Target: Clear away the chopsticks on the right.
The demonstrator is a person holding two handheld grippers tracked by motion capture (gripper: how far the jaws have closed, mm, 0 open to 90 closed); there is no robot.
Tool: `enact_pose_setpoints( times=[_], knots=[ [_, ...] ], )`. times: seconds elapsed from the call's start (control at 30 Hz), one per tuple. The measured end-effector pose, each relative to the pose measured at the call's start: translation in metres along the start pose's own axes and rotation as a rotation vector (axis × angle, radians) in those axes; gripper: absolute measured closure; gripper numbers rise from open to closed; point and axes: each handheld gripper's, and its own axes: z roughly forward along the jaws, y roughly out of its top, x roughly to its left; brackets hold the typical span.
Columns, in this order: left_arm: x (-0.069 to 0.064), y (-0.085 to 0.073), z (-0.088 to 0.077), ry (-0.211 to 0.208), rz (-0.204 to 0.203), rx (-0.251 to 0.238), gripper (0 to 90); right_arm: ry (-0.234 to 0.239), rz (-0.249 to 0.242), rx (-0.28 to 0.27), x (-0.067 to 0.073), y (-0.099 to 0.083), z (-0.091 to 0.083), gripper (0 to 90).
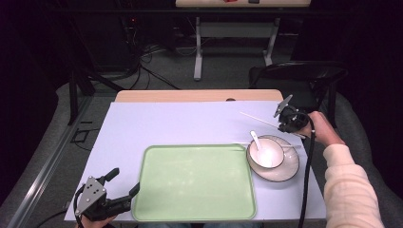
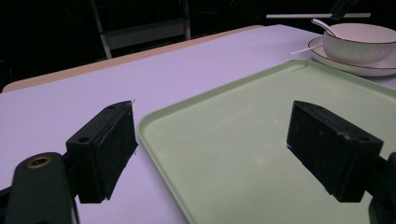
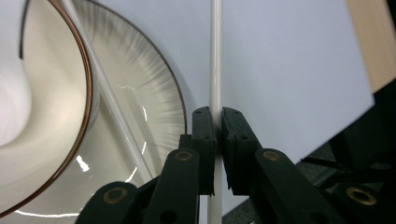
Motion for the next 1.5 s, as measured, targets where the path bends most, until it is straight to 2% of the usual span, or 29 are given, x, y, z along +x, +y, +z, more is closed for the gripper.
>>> enact_pose_setpoints(
  times=[0.03,0.07,0.17,0.2,0.33,0.43,0.5,0.53,0.6,0.63,0.7,0.77,0.8,0.87,0.97,1.0,1.07,1.2,1.3,1.33,1.5],
  knots=[
    [0.000,0.000,0.000,0.000,0.000,0.000,15.7,0.000,0.000,0.000,0.000,0.000,0.000,84.6],
    [0.000,0.000,0.000,0.000,-0.001,0.000,15.7,-0.019,0.007,-0.008,0.000,0.003,-0.014,84.6],
    [0.000,0.000,0.000,0.001,0.000,0.000,15.7,-0.044,0.005,-0.022,0.004,0.008,-0.027,84.5],
    [0.000,0.000,0.000,0.001,0.000,-0.001,15.7,-0.045,0.030,-0.021,0.007,0.010,-0.033,84.5],
    [0.000,0.000,0.000,0.000,0.000,0.000,15.7,-0.072,0.044,-0.035,0.017,0.019,-0.046,84.5],
    [0.000,0.000,0.000,0.001,0.000,0.001,15.7,-0.081,0.061,-0.016,0.026,0.027,-0.056,84.5],
    [0.000,0.000,0.000,0.001,0.000,0.000,15.7,-0.077,0.065,-0.020,0.029,0.030,-0.059,84.5],
    [0.000,0.000,0.000,0.002,0.000,0.000,15.7,-0.079,0.101,-0.033,0.039,0.036,-0.068,84.6],
    [0.000,0.000,0.000,0.001,0.001,0.000,15.7,-0.074,0.114,-0.043,0.044,0.039,-0.073,84.6],
    [0.000,0.000,0.000,0.001,0.001,0.000,15.7,-0.068,0.140,-0.048,0.051,0.041,-0.077,84.6],
    [0.000,0.000,0.000,0.000,0.001,-0.001,15.7,-0.058,0.156,-0.059,0.060,0.044,-0.082,84.6],
    [0.000,0.000,0.000,0.001,0.001,0.000,15.7,-0.058,0.166,-0.061,0.064,0.046,-0.083,84.6],
    [0.000,0.000,0.000,0.002,0.001,0.001,15.7,-0.039,0.211,-0.070,0.075,0.049,-0.085,84.6],
    [0.000,0.000,0.000,0.002,0.001,0.001,15.7,-0.041,0.221,-0.066,0.078,0.050,-0.086,84.6],
    [0.000,0.000,0.000,0.002,0.002,0.000,15.7,-0.026,0.276,-0.067,0.093,0.053,-0.087,84.7],
    [0.000,0.000,0.000,0.003,0.001,0.000,15.7,-0.025,0.299,-0.062,0.102,0.055,-0.087,84.7],
    [0.000,0.000,0.000,0.002,0.001,0.000,15.7,-0.021,0.299,-0.066,0.105,0.056,-0.087,84.6],
    [0.000,0.000,0.000,0.003,0.001,0.000,15.7,-0.022,0.293,-0.063,0.128,0.061,-0.086,84.6],
    [0.000,0.000,0.000,0.002,0.002,0.001,15.7,-0.016,0.301,-0.062,0.136,0.062,-0.083,84.6],
    [0.000,0.000,0.000,0.002,0.003,0.001,15.7,0.006,0.302,-0.066,0.142,0.063,-0.079,84.6],
    [0.000,0.000,-0.001,0.001,0.001,-0.001,15.7,0.045,0.334,-0.066,0.157,0.062,-0.065,84.6]
  ],
)
